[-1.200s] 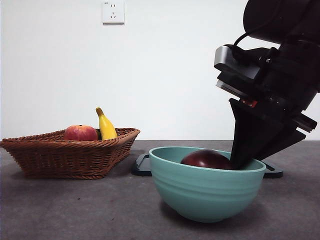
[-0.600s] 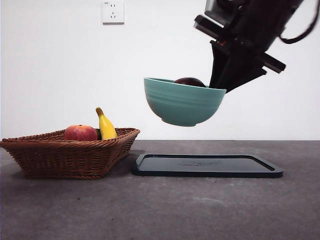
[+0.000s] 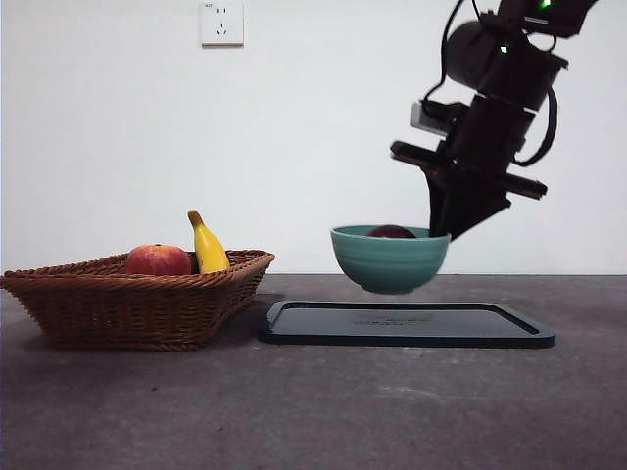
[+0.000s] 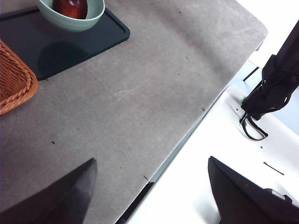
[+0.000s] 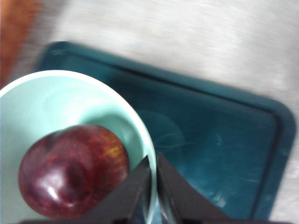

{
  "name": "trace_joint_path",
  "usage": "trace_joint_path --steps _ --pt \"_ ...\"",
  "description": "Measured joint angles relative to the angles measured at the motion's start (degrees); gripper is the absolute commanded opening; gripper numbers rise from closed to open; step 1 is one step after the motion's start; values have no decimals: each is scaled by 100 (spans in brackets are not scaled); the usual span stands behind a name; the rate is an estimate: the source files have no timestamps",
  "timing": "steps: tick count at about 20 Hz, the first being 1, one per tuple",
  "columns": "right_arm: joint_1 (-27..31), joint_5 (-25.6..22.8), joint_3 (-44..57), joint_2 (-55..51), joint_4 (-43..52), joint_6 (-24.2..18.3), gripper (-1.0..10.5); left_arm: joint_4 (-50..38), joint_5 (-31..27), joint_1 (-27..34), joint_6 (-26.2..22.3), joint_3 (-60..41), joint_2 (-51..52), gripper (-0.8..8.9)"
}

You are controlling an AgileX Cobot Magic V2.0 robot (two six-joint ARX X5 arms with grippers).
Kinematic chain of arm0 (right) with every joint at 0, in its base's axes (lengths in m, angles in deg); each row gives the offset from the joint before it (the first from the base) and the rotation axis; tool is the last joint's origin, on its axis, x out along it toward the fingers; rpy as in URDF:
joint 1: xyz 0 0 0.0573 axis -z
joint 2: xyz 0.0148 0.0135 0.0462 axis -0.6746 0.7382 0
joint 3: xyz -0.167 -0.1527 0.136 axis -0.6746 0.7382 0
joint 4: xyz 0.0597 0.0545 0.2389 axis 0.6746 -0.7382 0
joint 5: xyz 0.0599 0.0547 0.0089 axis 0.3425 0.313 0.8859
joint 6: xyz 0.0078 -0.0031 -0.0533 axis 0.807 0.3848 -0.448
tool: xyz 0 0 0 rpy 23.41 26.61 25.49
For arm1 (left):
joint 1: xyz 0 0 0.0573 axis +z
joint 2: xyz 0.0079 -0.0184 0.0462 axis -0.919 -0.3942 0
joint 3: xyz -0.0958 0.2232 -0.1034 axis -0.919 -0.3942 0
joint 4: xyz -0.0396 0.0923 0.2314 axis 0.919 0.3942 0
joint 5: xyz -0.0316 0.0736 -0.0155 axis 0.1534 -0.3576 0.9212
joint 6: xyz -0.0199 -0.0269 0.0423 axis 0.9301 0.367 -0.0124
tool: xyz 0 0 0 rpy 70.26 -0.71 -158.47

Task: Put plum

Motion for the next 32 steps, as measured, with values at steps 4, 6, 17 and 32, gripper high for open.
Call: trace_joint_path --steps 4,6,17,32 --pt "28 11 0 369 42 -42 9 2 0 0 0 0 0 374" --pt "24 13 0 479 52 -46 9 9 0 0 0 0 0 374" --pt "13 2 -9 -232 -131 -42 217 17 0 0 0 0 0 374" --pt "-201 479 1239 -5300 -1904 -348 217 -7 0 0 0 0 0 374"
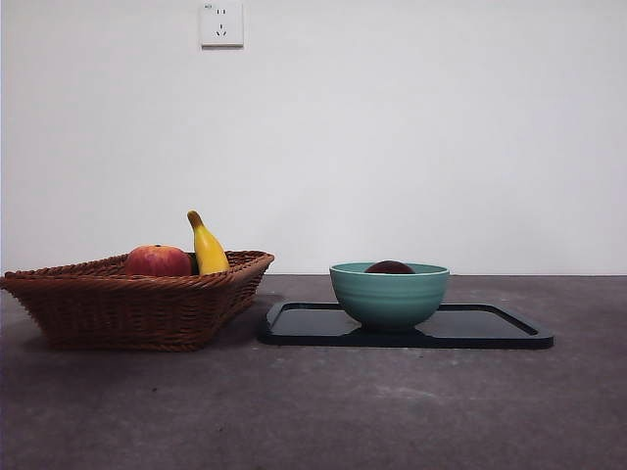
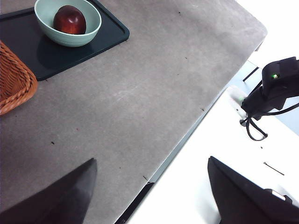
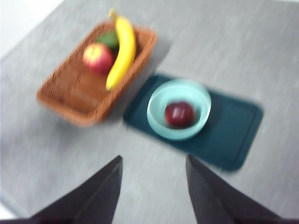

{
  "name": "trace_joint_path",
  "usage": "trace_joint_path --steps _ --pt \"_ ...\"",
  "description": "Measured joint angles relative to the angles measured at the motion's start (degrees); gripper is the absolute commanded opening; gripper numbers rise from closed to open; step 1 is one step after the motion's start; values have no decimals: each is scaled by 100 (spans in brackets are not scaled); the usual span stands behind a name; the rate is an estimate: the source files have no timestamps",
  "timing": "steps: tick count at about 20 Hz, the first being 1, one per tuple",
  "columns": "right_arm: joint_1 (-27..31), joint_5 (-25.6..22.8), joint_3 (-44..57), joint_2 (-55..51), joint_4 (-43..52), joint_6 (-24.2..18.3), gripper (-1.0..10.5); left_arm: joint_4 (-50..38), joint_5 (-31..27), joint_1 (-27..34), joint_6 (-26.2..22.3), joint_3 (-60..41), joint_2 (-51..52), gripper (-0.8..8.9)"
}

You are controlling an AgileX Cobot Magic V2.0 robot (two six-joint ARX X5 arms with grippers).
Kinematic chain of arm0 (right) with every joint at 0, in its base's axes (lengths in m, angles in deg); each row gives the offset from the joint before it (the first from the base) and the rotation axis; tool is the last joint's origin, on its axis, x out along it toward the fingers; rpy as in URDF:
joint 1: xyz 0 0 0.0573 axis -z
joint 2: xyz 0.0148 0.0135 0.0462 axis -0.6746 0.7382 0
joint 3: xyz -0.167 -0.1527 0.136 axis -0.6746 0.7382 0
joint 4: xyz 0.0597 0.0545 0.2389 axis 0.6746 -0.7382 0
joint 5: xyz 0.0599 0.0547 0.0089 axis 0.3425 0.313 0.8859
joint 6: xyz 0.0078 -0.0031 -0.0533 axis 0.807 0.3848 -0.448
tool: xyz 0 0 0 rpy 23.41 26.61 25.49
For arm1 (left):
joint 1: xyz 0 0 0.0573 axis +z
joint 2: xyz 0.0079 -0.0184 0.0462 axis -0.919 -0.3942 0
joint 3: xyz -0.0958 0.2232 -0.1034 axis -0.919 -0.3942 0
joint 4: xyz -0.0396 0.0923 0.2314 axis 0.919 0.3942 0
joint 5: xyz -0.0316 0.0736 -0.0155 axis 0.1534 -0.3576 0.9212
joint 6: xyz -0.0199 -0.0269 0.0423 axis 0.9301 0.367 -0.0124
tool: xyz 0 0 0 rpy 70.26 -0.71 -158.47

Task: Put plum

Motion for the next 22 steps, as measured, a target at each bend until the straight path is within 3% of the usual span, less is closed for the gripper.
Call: trace_joint_path --steps 9,22 --pt "-170 857 1917 -1939 -72 131 217 0 0 0 0 0 0 374" --pt "-170 1045 2026 -2098 -367 155 217 2 0 0 20 0 0 374"
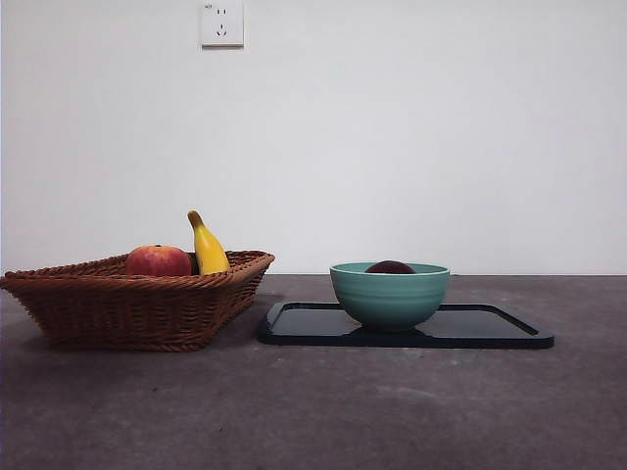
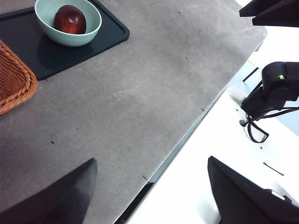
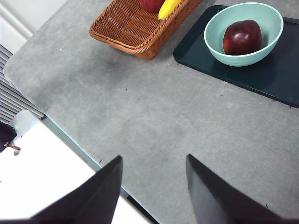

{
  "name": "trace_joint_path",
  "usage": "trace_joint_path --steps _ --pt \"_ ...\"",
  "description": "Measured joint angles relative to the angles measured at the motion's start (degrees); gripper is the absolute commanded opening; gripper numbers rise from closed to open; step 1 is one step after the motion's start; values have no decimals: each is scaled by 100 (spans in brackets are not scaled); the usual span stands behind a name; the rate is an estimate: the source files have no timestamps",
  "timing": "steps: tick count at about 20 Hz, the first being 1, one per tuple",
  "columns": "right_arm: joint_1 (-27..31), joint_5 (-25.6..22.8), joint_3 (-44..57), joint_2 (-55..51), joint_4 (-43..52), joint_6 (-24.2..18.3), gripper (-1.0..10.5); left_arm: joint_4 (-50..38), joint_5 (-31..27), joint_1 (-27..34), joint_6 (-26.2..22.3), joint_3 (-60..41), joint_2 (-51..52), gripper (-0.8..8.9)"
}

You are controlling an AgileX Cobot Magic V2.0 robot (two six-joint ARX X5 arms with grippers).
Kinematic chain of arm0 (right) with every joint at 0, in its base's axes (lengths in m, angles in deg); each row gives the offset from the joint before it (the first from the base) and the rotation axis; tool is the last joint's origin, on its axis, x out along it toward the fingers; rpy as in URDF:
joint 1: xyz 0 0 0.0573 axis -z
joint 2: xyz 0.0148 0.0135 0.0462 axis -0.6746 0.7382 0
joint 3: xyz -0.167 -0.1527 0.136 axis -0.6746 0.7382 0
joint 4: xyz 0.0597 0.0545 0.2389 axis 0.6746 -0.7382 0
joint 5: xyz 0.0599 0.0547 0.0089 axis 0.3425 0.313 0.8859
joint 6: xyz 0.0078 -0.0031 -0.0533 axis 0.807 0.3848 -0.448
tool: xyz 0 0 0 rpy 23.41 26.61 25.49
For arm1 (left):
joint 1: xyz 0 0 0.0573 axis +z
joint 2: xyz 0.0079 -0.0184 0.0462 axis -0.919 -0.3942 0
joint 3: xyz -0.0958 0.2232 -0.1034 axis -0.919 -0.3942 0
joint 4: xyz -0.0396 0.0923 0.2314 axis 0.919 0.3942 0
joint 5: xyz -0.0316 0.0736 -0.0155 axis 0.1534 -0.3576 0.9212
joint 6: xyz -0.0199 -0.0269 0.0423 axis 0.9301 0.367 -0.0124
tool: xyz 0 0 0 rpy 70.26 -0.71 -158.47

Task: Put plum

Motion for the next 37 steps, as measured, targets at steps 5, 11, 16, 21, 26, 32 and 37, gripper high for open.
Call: trace_joint_path --steps 5,11,16,21,26,32,37 --pt "0 0 0 0 -4 0 217 -181 0 0 223 0 -52 375" --pt "0 2 0 0 -4 0 217 -1270 0 0 562 396 -1161 383" --pt "0 2 0 0 -4 0 217 -1786 -219 -140 485 1694 -3056 383" --pt "0 2 0 0 -4 0 217 -1989 -546 -409 107 3320 -5058 382" --pt "0 0 0 0 -4 0 217 -2310 -949 -575 -184 4304 -6415 382" --pt "0 0 0 0 -4 2 217 -2649 -1082 -804 -529 4756 -7453 382" --pt "0 2 0 0 -7 26 217 -2833 -1244 -1016 -892 4756 -8111 382"
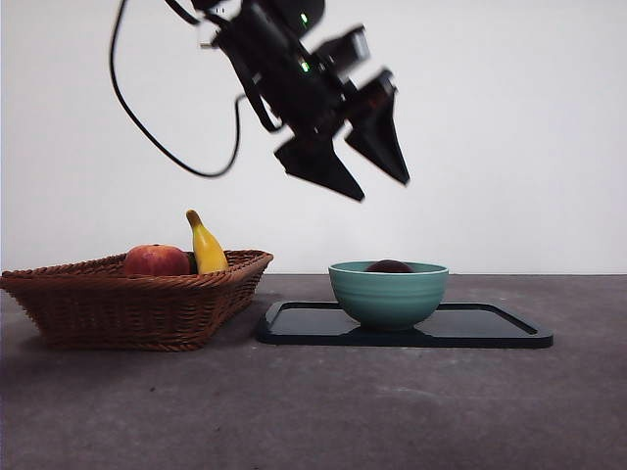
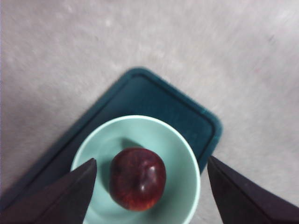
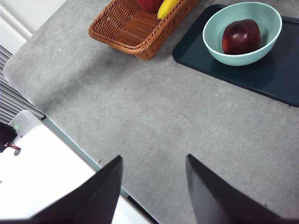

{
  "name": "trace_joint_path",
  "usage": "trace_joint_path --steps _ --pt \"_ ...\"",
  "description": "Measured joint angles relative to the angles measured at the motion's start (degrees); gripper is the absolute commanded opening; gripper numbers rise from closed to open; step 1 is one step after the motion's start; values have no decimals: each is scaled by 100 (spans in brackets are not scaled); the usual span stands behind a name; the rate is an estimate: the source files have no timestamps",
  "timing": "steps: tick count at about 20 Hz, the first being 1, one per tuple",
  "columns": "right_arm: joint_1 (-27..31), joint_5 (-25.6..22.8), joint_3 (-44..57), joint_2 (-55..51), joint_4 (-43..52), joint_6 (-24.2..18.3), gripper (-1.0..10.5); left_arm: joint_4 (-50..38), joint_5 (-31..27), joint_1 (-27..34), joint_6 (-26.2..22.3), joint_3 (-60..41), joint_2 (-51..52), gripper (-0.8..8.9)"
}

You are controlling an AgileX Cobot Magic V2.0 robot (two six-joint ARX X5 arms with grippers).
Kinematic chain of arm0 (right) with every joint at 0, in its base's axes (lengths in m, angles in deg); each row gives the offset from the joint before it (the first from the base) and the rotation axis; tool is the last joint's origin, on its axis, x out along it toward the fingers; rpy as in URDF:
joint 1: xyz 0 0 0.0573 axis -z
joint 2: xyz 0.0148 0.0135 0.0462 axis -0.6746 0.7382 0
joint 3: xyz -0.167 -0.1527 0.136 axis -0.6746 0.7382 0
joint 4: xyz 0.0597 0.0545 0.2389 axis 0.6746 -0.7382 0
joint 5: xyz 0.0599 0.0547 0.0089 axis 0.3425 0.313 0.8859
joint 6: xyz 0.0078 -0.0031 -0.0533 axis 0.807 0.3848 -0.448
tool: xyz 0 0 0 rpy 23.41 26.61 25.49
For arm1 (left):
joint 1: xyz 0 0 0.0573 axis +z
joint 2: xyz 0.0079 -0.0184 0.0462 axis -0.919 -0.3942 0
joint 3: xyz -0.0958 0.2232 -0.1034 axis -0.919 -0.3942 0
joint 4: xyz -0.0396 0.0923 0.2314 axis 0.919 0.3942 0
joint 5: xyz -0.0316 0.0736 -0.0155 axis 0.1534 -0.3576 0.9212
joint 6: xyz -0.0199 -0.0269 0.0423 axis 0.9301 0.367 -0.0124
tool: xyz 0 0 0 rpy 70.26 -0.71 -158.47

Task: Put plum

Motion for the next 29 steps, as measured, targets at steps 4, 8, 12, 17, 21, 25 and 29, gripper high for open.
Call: trace_joint_path --steps 4,8,12,17,21,25,29 --pt "0 0 0 0 -87 28 217 -144 -173 -127 -227 0 -391 382" --pt "0 0 0 0 -142 35 217 -212 -247 -195 -358 0 -673 382" --pt "0 0 0 0 -227 35 217 -282 -317 -201 -369 0 -887 382" --pt "0 0 0 0 -229 37 217 -356 -433 -227 -476 0 -944 382" --pt "0 -2 0 0 -229 37 217 -369 -435 -227 -573 0 -1023 373" --pt "0 0 0 0 -229 37 217 -382 -437 -227 -614 0 -1025 275" --pt "0 -4 0 0 -229 35 217 -376 -444 -227 -614 0 -1025 198"
